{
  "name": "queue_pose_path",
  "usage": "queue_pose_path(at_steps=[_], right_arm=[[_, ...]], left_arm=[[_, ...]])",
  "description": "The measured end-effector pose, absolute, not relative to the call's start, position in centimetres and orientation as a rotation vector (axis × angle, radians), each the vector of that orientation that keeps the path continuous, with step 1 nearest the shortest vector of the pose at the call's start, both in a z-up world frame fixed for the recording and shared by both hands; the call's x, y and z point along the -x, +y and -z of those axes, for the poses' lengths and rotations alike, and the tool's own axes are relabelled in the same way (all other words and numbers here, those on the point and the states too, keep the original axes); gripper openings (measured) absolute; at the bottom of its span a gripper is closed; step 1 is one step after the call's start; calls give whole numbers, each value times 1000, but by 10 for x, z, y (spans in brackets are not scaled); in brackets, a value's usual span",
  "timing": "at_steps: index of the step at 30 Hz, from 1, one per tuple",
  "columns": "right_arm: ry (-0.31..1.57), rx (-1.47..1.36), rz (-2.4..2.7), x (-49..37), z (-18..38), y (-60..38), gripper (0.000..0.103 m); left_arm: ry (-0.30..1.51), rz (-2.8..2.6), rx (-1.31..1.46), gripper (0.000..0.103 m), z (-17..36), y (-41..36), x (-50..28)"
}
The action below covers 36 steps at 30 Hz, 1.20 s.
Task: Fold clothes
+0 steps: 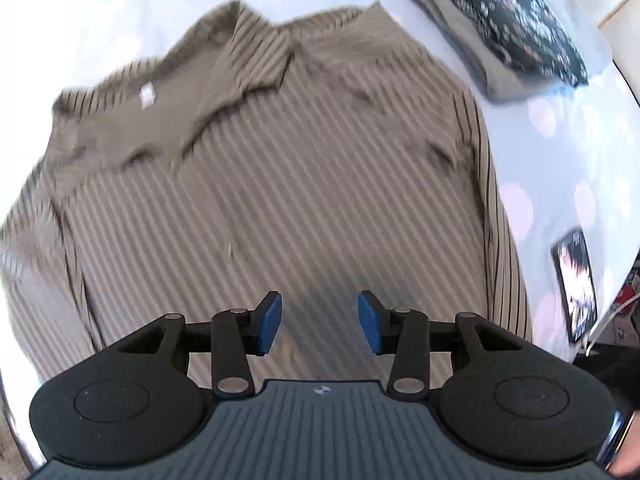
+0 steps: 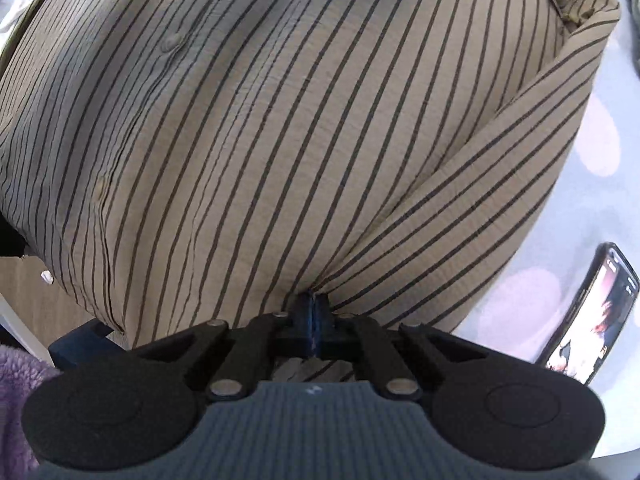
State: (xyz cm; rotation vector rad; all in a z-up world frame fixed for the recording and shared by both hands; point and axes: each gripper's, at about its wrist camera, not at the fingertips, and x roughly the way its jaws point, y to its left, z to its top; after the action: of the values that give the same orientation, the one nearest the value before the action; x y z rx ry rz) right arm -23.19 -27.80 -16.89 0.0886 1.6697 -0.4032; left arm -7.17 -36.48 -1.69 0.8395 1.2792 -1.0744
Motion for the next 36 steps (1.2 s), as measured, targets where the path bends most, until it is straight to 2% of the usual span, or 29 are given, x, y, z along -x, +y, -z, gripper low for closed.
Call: queue_pose_path(at_steps=[11,21,35,36], right_arm=[[1737,-159,400,222,179,-303,3],[1746,-212,388,220,182,-324,3],[1738,-251,365,221,180,-352,3],[1738,-253,364,221,179,-353,3]], left_arm=[[1227,1210,-938,40,34,-471,83],[1304,1225,-712,40,55,-558,67],[1335,1028,-721,40,116,-645,78],[1340,1007,-727,37,123,-646,78]])
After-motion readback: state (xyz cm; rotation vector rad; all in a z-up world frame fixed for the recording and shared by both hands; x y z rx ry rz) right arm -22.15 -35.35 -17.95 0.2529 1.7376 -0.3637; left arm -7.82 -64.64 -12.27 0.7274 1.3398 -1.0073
